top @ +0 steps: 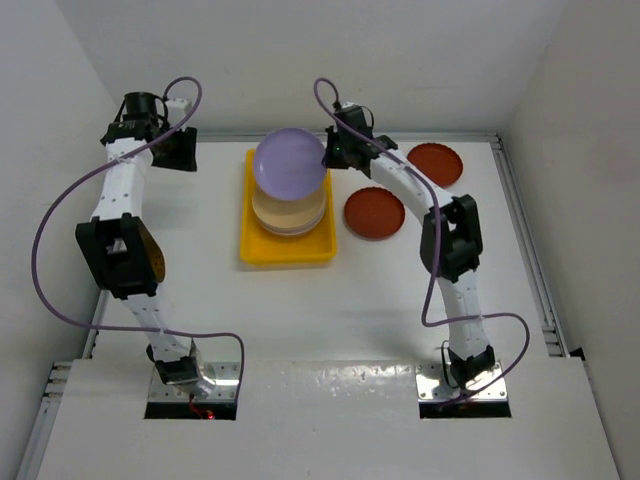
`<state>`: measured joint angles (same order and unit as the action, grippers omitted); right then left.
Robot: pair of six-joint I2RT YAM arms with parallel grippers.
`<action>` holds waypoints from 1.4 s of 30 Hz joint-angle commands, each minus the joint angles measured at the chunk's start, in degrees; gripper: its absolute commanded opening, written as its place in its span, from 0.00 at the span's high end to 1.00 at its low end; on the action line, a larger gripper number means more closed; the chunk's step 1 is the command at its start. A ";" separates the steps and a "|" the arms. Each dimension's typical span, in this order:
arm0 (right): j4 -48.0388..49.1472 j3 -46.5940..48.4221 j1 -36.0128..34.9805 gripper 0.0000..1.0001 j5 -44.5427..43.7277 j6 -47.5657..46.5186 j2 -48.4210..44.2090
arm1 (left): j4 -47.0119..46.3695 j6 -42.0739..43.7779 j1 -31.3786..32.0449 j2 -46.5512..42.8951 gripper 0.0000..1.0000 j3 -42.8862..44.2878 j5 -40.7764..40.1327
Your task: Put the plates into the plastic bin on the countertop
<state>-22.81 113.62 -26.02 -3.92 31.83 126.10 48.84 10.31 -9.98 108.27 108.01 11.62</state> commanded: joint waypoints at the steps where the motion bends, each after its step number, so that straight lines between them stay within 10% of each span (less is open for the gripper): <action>1: -3.30 4.25 -0.61 1.00 3.66 -1.51 0.11 | -1.11 0.59 -1.88 -2.89 0.40 -1.66 -0.02; 10: -2.59 -0.32 -2.02 0.98 5.24 -1.51 1.60 | -1.11 -0.55 -4.08 0.62 0.40 -0.43 4.20; 17: -2.59 -0.86 -2.45 0.54 4.80 -1.95 1.25 | -1.11 -0.55 -4.08 1.16 0.40 0.10 4.81; 26: -1.80 -4.01 -2.99 0.47 1.11 -7.05 -5.33 | -1.11 -0.55 -4.08 1.16 0.40 0.10 5.43; 33: -1.54 -24.56 10.27 0.28 3.64 8.12 -18.67 | -1.11 -0.55 -2.86 0.54 0.40 -0.43 5.96; 42: -5.32 -35.58 18.29 0.39 0.49 9.03 -15.64 | -1.11 -1.60 -1.71 1.07 0.40 -0.08 8.42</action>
<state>-27.59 77.73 -5.30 -4.45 38.87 108.36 48.75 9.80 -12.43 109.62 106.37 17.87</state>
